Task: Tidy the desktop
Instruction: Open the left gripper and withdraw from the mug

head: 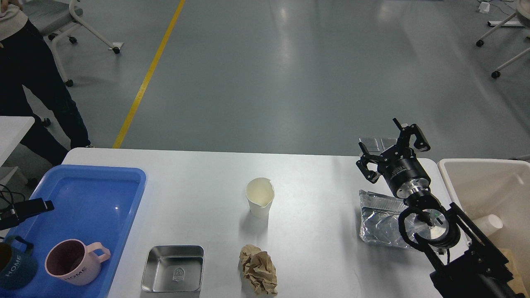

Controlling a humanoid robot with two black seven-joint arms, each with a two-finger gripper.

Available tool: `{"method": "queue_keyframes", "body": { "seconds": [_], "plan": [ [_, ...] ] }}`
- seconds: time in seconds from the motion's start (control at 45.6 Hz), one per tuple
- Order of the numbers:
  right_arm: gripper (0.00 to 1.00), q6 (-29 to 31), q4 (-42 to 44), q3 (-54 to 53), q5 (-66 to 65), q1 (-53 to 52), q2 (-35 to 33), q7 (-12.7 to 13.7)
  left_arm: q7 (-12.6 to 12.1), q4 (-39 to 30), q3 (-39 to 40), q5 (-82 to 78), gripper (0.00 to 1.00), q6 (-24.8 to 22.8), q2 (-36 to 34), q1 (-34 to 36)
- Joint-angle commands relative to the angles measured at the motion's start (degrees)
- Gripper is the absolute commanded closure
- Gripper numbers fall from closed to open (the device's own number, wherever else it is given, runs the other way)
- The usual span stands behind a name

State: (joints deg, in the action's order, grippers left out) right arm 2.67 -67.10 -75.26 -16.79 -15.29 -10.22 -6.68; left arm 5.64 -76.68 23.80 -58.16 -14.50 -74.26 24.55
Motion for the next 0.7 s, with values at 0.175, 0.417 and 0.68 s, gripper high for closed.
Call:
{"method": "queue_keyframes", "body": {
  "seconds": [0.175, 0.417, 0.68],
  "plan": [
    [0.0, 0.1, 0.0, -0.2, 0.0, 0.4, -0.6, 0.0, 1.0, -4.9, 4.7, 2.3, 0.04, 0.5, -3.1, -0.1],
    [0.0, 0.1, -0.2, -0.2, 0.0, 0.7, -0.6, 0.0, -1.4, -19.1, 7.1, 2.1, 0.04, 8.1, -7.5, 0.0],
    [0.0, 0.1, -0.2, -0.2, 0.0, 0.7, -1.3, 0.0, -3.1, -21.7, 7.2, 1.7, 0.04, 11.6, -8.8, 0.0]
  ]
}}
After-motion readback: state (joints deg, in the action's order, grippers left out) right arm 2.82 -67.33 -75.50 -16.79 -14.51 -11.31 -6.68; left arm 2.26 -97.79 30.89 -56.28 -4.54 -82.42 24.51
